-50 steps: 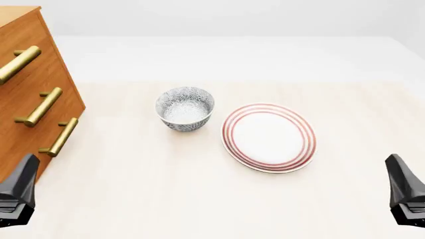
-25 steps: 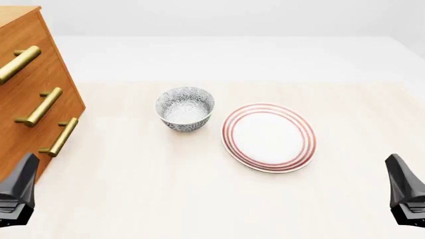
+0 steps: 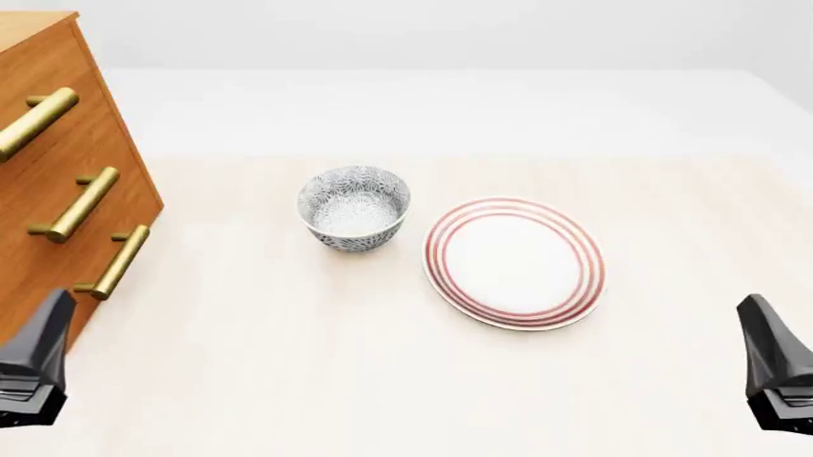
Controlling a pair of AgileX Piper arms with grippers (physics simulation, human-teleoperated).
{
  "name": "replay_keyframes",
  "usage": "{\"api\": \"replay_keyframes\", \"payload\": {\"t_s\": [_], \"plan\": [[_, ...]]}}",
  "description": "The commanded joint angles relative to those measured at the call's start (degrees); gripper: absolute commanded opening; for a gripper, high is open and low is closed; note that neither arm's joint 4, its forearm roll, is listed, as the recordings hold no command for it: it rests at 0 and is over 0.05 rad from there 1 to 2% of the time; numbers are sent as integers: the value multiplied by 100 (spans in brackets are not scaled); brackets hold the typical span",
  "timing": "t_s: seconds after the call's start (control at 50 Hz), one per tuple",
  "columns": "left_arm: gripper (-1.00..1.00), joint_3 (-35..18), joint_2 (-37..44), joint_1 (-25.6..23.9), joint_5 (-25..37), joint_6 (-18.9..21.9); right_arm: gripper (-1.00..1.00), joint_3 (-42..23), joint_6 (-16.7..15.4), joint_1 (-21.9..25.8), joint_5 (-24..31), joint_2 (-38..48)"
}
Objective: Open the top drawer of the cabinet.
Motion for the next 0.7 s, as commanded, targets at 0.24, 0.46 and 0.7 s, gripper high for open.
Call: {"api": "replay_keyframes", "payload": {"t_s": [0.24,0.46,0.7], "plan": [[100,-522,888,-108,-27,1397,100,3,2,-2,-5,2],[100,-748,1148,-107,0,1850,100,3,1,-1,-5,2],[100,-1061,1412,-48,71,2663,100,3,1,-1,-5,2]]}}
